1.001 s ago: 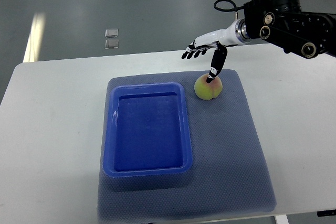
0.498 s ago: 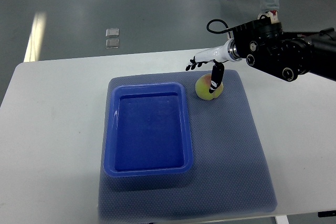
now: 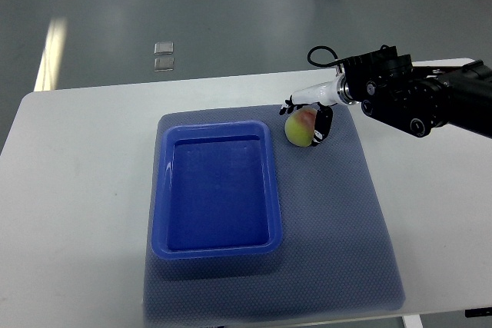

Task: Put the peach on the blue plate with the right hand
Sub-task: 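Lift the peach up with the right hand, then carry the peach over the blue tray and lower it inside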

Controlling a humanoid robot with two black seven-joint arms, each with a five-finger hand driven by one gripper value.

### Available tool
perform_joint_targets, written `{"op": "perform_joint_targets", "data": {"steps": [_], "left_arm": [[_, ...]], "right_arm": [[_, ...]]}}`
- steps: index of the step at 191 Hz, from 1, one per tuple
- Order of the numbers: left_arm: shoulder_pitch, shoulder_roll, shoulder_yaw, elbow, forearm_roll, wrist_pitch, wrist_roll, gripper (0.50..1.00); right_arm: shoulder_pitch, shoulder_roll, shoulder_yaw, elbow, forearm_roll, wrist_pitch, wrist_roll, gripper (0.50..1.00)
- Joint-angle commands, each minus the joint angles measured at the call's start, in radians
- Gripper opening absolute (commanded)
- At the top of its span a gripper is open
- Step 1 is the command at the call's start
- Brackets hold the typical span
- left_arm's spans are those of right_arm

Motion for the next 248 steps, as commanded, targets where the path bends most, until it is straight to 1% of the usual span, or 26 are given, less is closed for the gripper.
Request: {"op": "perform_joint_targets", "data": {"steps": [1,10,20,21,36,46,47,77,78,95,105,106,116,126,127,129,140,149,150,158,200,201,210,220,223,248], "left_arm": [[0.0,0.0,0.0,0.001,0.0,0.0,0.0,1.0],[0.0,0.0,0.0,0.001,0.0,0.0,0.0,1.0],[0.0,0.0,0.0,0.001,0.0,0.0,0.0,1.0],[0.0,0.0,0.0,0.001,0.0,0.0,0.0,1.0],[0.0,0.0,0.0,0.001,0.0,0.0,0.0,1.0],[0.0,0.0,0.0,0.001,0.0,0.0,0.0,1.0],[0.0,0.0,0.0,0.002,0.0,0.001,0.0,1.0],[0.0,0.0,0.0,0.002,0.0,0.001,0.0,1.0],[0.0,0.0,0.0,0.002,0.0,0.001,0.0,1.0],[0.0,0.0,0.0,0.002,0.0,0.0,0.0,1.0],[0.0,0.0,0.0,0.002,0.0,0.0,0.0,1.0],[0.0,0.0,0.0,0.002,0.0,0.0,0.0,1.0],[0.0,0.0,0.0,0.002,0.0,0.0,0.0,1.0],[0.0,0.0,0.0,0.002,0.0,0.0,0.0,1.0],[0.0,0.0,0.0,0.002,0.0,0.0,0.0,1.0],[0.0,0.0,0.0,0.002,-0.001,0.0,0.0,1.0],[0.0,0.0,0.0,0.002,-0.001,0.0,0.0,1.0],[0.0,0.0,0.0,0.002,-0.001,0.0,0.0,1.0],[0.0,0.0,0.0,0.002,-0.001,0.0,0.0,1.0],[0.0,0.0,0.0,0.002,0.0,0.0,0.0,1.0],[0.0,0.0,0.002,-0.004,0.0,-0.002,0.0,1.0],[0.0,0.0,0.002,-0.004,0.0,-0.002,0.0,1.0],[0.0,0.0,0.002,-0.001,0.0,-0.002,0.0,1.0],[0.0,0.0,0.002,-0.001,0.0,-0.002,0.0,1.0],[0.0,0.0,0.002,0.002,0.0,0.0,0.0,1.0],[0.0,0.0,0.002,0.002,0.0,-0.002,0.0,1.0]], "right_arm": [[-0.004,0.0,-0.001,-0.003,-0.001,-0.006,0.001,0.778],[-0.009,0.0,-0.001,-0.003,-0.001,-0.006,0.001,0.742],[-0.009,0.0,-0.001,-0.003,-0.001,-0.006,0.001,0.742],[-0.009,0.0,-0.003,-0.003,-0.002,-0.006,0.001,0.681],[-0.004,0.0,-0.009,-0.002,-0.004,-0.004,0.004,0.568],[-0.004,0.0,-0.009,-0.002,-0.004,-0.004,0.004,0.568],[0.008,-0.014,-0.01,0.007,-0.002,0.002,0.008,0.5],[0.098,-0.058,-0.001,0.038,0.018,0.014,0.015,0.5],[0.15,-0.105,0.002,0.094,0.027,0.041,0.027,0.5],[0.255,-0.196,0.005,0.216,0.083,0.117,0.038,0.5],[0.255,-0.196,0.005,0.216,0.083,0.117,0.038,0.5],[0.316,-0.254,0.011,0.275,0.137,0.156,0.039,0.5],[0.374,-0.316,0.011,0.34,0.177,0.203,0.038,0.5],[0.374,-0.316,0.011,0.34,0.177,0.203,0.038,0.5],[0.425,-0.378,0.011,0.412,0.197,0.241,0.039,0.5],[0.436,-0.392,0.011,0.429,0.199,0.249,0.039,0.5],[0.474,-0.455,0.011,0.504,0.202,0.267,0.039,0.5],[0.474,-0.455,0.011,0.504,0.202,0.267,0.039,0.5],[0.498,-0.501,0.007,0.558,0.202,0.275,0.038,0.5],[0.512,-0.526,0.004,0.587,0.202,0.275,0.038,0.5],[0.514,-0.521,0.005,0.598,0.205,0.25,0.038,0.5],[0.506,-0.503,0.007,0.59,0.206,0.22,0.036,0.5],[0.503,-0.477,0.005,0.583,0.206,0.191,0.036,0.5],[0.503,-0.477,0.005,0.583,0.206,0.191,0.036,0.5],[0.494,-0.442,0.004,0.575,0.208,0.168,0.036,0.5],[0.483,-0.389,0.004,0.563,0.248,0.163,0.036,0.5]]}}
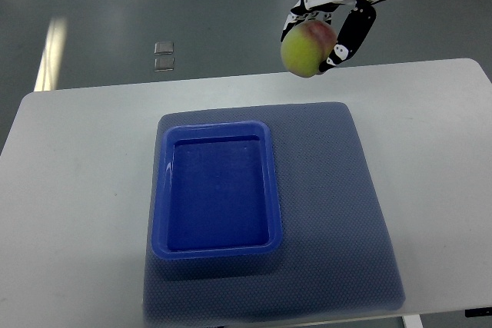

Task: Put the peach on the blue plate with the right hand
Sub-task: 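Carry the peach over the blue tray and lower it inside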

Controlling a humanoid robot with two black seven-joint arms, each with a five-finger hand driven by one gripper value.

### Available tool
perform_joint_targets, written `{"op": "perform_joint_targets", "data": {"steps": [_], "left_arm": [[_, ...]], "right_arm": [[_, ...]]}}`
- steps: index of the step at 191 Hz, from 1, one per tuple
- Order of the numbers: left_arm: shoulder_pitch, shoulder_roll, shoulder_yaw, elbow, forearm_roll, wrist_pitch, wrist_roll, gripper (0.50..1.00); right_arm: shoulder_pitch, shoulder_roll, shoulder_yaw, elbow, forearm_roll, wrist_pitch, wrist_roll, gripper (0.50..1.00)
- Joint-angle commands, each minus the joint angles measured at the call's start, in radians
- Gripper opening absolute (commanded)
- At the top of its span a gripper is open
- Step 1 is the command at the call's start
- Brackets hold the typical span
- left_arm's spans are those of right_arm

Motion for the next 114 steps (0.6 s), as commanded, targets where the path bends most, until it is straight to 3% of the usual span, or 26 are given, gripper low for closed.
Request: {"op": "perform_joint_targets", "data": {"steps": [1,9,19,20,33,43,44,54,64,65,70,80,81,95,114], "left_arm": [[0.0,0.0,0.0,0.001,0.0,0.0,0.0,1.0],[0.0,0.0,0.0,0.001,0.0,0.0,0.0,1.0],[0.0,0.0,0.0,0.001,0.0,0.0,0.0,1.0],[0.0,0.0,0.0,0.0,0.0,0.001,0.0,1.0],[0.0,0.0,0.0,-0.002,0.0,0.001,0.0,1.0],[0.0,0.0,0.0,-0.002,0.0,0.001,0.0,1.0],[0.0,0.0,-0.002,-0.002,0.0,0.0,0.0,1.0],[-0.001,0.0,0.0,0.0,0.0,0.0,0.0,1.0],[-0.001,0.0,0.0,0.0,0.0,0.0,0.0,1.0],[0.0,0.0,-0.002,0.0,0.0,0.0,0.0,1.0],[0.0,0.0,-0.002,0.0,0.0,0.0,0.0,1.0],[0.0,0.0,-0.002,0.0,0.0,0.0,0.0,1.0],[0.0,0.0,-0.002,0.0,0.0,0.0,0.0,1.0],[0.0,0.0,-0.002,0.001,0.0,0.001,0.0,1.0],[0.0,0.0,0.0,0.003,0.0,0.001,0.0,1.0]], "right_arm": [[-0.007,0.041,-0.001,-0.011,0.026,-0.01,0.0,0.5],[-0.013,0.111,-0.001,-0.048,0.081,-0.011,-0.001,0.5],[-0.013,0.111,-0.001,-0.048,0.081,-0.011,-0.001,0.5],[-0.033,0.165,0.001,-0.078,0.093,-0.019,-0.001,0.5],[-0.059,0.234,0.001,-0.126,0.093,-0.051,-0.001,0.504],[-0.059,0.234,0.001,-0.126,0.093,-0.051,-0.001,0.504],[-0.087,0.296,0.001,-0.164,0.093,-0.072,-0.001,0.511],[-0.116,0.363,0.001,-0.209,0.093,-0.086,-0.001,0.515],[-0.116,0.363,0.001,-0.209,0.093,-0.086,-0.001,0.515],[-0.148,0.425,0.001,-0.255,0.092,-0.094,-0.001,0.515],[-0.17,0.464,-0.001,-0.283,0.09,-0.097,-0.001,0.515],[-0.17,0.464,-0.001,-0.283,0.09,-0.097,-0.001,0.515],[-0.202,0.516,-0.001,-0.321,0.09,-0.099,-0.001,0.517],[-0.251,0.581,0.001,-0.364,0.086,-0.105,-0.003,0.531],[-0.311,0.607,-0.001,-0.401,0.07,-0.117,-0.005,0.541]]}}
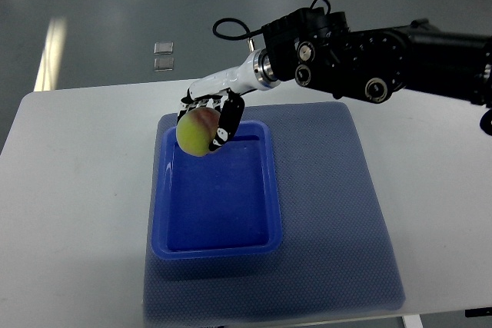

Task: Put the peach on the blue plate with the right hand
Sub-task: 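Carry the peach over the blue tray and lower it inside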

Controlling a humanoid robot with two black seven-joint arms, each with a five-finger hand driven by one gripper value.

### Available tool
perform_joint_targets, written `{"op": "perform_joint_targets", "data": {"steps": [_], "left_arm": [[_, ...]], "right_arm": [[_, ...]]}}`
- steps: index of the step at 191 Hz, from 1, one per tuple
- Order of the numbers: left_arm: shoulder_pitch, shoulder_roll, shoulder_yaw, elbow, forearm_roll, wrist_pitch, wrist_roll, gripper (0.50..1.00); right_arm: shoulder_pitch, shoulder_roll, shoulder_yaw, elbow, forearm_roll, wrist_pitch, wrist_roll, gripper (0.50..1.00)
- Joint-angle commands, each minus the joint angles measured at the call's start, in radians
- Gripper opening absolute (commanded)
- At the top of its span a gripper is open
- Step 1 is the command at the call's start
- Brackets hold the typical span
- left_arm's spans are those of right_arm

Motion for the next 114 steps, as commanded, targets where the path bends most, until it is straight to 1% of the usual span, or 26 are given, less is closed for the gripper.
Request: {"op": "perform_joint_targets", "data": {"steps": [1,10,22,23,31,43,44,56,68,69,71,99,114], "left_arm": [[0.0,0.0,0.001,0.002,0.0,0.001,0.0,1.0],[0.0,0.0,0.001,0.002,0.0,0.001,0.0,1.0],[0.0,0.0,0.001,0.002,0.0,0.0,0.0,1.0],[0.0,0.0,0.001,0.004,0.0,0.001,0.0,1.0],[0.0,0.0,0.0,0.002,0.0,0.001,0.0,1.0],[0.0,0.0,0.001,0.002,0.0,0.0,0.0,1.0],[0.0,0.0,0.001,0.002,0.0,0.0,0.0,1.0],[0.0,0.0,0.001,0.002,0.0,0.001,0.0,1.0],[0.0,0.0,0.001,0.004,0.0,0.0,0.0,1.0],[0.0,0.0,0.001,0.004,0.0,0.001,0.0,1.0],[0.0,0.0,0.0,0.004,0.0,0.001,0.0,1.0],[0.0,0.0,0.001,0.004,0.0,0.001,0.0,1.0],[0.0,0.0,0.001,0.004,0.0,0.0,0.0,1.0]], "right_arm": [[-0.067,0.041,-0.001,-0.046,-0.014,-0.012,-0.003,0.541],[-0.091,0.041,-0.001,-0.065,-0.014,-0.017,-0.003,0.551],[-0.094,0.041,-0.001,-0.068,-0.014,-0.019,-0.003,0.552],[-0.114,0.041,-0.003,-0.085,-0.015,-0.028,-0.004,0.562],[-0.13,0.041,-0.003,-0.097,-0.024,-0.031,-0.004,0.568],[-0.133,0.041,-0.003,-0.1,-0.027,-0.031,-0.004,0.568],[-0.149,0.041,-0.003,-0.114,-0.055,-0.032,-0.004,0.576],[-0.17,0.041,-0.003,-0.123,-0.084,-0.035,-0.004,0.609],[-0.171,0.041,-0.003,-0.125,-0.087,-0.035,-0.004,0.611],[-0.183,0.041,-0.003,-0.128,-0.09,-0.037,-0.004,0.639],[-0.185,0.041,-0.003,-0.128,-0.09,-0.038,-0.004,0.643],[-0.199,0.041,-0.001,-0.131,-0.09,-0.042,-0.004,0.643],[-0.202,0.041,-0.001,-0.132,-0.09,-0.045,-0.004,0.682]]}}
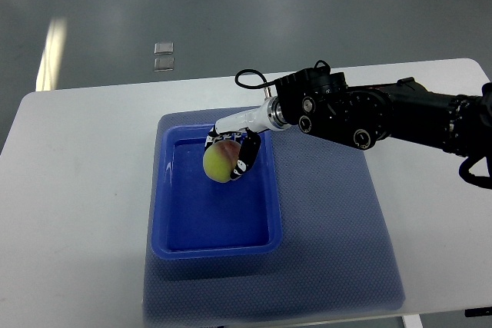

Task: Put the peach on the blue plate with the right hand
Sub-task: 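Carry the peach over the blue tray and lower it inside, then open the right hand fingers to release the peach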

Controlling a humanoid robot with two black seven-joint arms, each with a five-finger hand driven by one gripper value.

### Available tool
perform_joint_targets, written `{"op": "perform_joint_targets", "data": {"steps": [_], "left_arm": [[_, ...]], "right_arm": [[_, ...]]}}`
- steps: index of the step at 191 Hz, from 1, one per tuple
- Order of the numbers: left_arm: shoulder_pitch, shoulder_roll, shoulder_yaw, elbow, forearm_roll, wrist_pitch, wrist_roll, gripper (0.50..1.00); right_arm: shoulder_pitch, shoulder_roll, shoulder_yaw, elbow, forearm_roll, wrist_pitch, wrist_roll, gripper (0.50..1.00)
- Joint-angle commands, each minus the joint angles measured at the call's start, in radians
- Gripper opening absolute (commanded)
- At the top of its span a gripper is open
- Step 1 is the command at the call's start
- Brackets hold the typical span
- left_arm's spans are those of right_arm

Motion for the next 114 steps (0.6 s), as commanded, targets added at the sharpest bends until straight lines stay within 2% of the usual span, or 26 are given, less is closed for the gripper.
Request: {"op": "perform_joint_targets", "data": {"steps": [1,10,17,21,30,31,41,45,78,114], "left_arm": [[0.0,0.0,0.0,0.0,0.0,0.0,0.0,1.0],[0.0,0.0,0.0,0.0,0.0,0.0,0.0,1.0],[0.0,0.0,0.0,0.0,-0.002,0.001,0.0,1.0],[0.0,0.0,-0.001,0.0,-0.002,0.0,0.0,1.0],[0.0,0.0,-0.001,0.0,-0.002,0.0,0.0,1.0],[0.0,0.0,-0.001,0.001,-0.002,0.0,0.0,1.0],[0.0,0.0,-0.001,0.003,-0.002,0.001,0.0,1.0],[0.0,0.0,-0.001,0.006,0.0,0.001,0.0,1.0],[0.0,0.0,-0.001,0.011,0.0,0.0,0.0,1.0],[0.0,0.0,-0.001,0.011,0.0,0.0,0.0,1.0]], "right_arm": [[-0.004,0.0,0.001,-0.001,0.0,-0.002,0.0,0.682],[-0.004,0.0,0.001,-0.001,0.0,-0.002,0.0,0.711],[-0.006,0.0,0.001,-0.001,0.0,0.001,0.0,0.784],[-0.007,0.0,0.001,-0.001,0.0,0.005,0.0,0.809],[-0.007,0.0,0.001,-0.001,0.0,0.005,0.0,0.809],[-0.007,0.0,0.001,-0.001,0.0,0.011,-0.001,0.847],[-0.007,0.0,0.001,-0.001,0.0,0.014,-0.001,0.868],[-0.007,0.0,0.001,0.0,0.0,0.016,-0.001,0.893],[0.0,0.0,0.01,0.0,0.001,0.042,-0.003,0.917],[0.049,0.0,0.036,0.005,0.02,0.044,-0.004,0.921]]}}
